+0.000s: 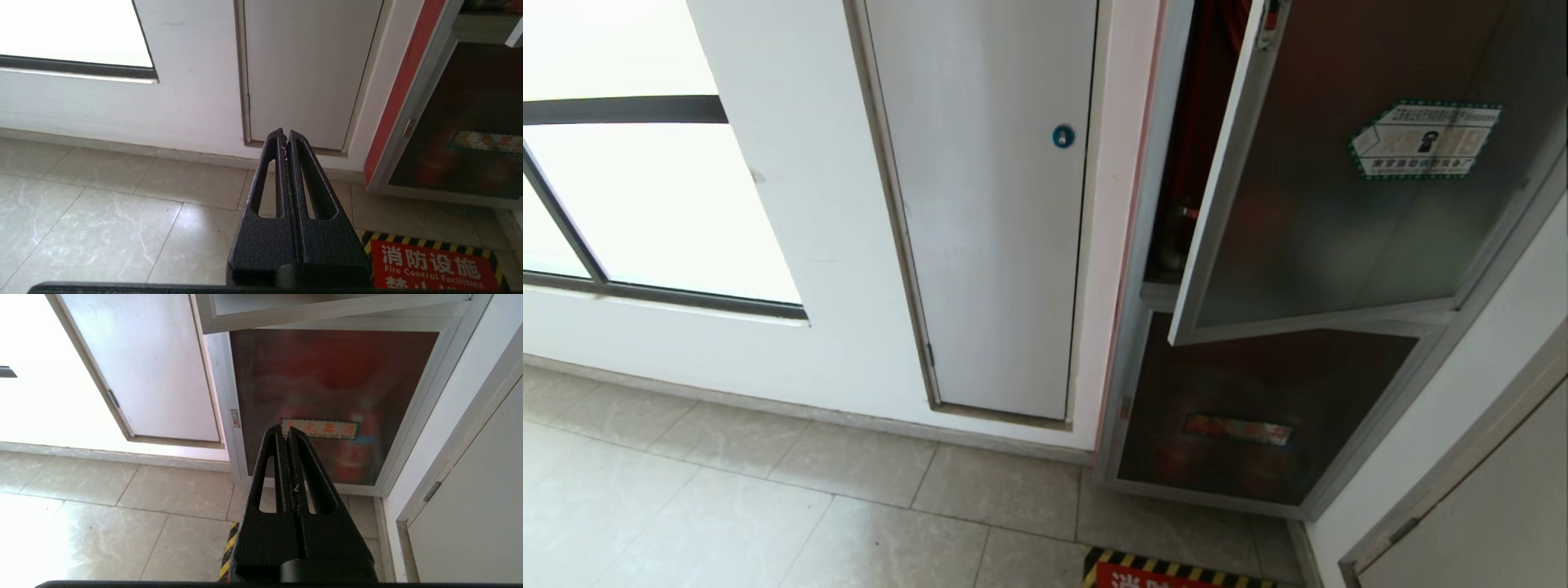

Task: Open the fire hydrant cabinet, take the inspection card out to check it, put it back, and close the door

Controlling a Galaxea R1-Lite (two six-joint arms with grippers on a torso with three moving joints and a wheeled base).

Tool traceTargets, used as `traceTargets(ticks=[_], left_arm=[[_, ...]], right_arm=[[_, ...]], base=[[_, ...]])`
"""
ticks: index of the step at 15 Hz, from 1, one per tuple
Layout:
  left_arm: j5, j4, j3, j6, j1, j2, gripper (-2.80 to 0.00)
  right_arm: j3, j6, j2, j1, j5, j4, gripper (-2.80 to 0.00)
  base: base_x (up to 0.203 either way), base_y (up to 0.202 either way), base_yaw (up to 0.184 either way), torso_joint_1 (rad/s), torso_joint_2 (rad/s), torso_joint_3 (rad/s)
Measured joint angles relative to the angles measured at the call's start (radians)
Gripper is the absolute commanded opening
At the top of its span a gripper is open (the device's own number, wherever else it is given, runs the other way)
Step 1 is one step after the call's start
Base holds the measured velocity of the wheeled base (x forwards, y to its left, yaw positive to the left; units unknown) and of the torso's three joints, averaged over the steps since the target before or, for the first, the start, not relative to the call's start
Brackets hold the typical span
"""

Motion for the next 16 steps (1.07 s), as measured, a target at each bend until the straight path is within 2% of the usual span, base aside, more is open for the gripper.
traceTargets(ticks=[4,8,10,12,16], left_arm=[[-0.012,0.005,-0.117,-0.011,-0.005,0.109,-2.8],[-0.1,0.001,-0.263,-0.017,-0.051,0.277,-2.8],[-0.169,0.0,-0.331,-0.041,-0.066,0.37,-2.8],[-0.269,0.0,-0.404,-0.073,-0.073,0.483,-2.8],[-0.468,-0.003,-0.556,-0.089,-0.087,0.722,-2.8]], right_arm=[[0.0,0.0,0.0,0.0,0.0,0.0,-2.8],[0.0,0.0,0.0,0.0,0.0,0.0,-2.8],[0.0,0.0,0.0,0.0,0.0,0.0,-2.8],[0.0,0.0,0.0,0.0,0.0,0.0,-2.8],[0.0,0.0,0.0,0.0,0.0,0.0,-2.8]], base=[[0.0,0.0,0.0,0.0,0.0,0.0],[0.0,0.0,0.0,0.0,0.0,0.0],[0.0,0.0,0.0,0.0,0.0,0.0],[0.0,0.0,0.0,0.0,0.0,0.0],[0.0,0.0,0.0,0.0,0.0,0.0]])
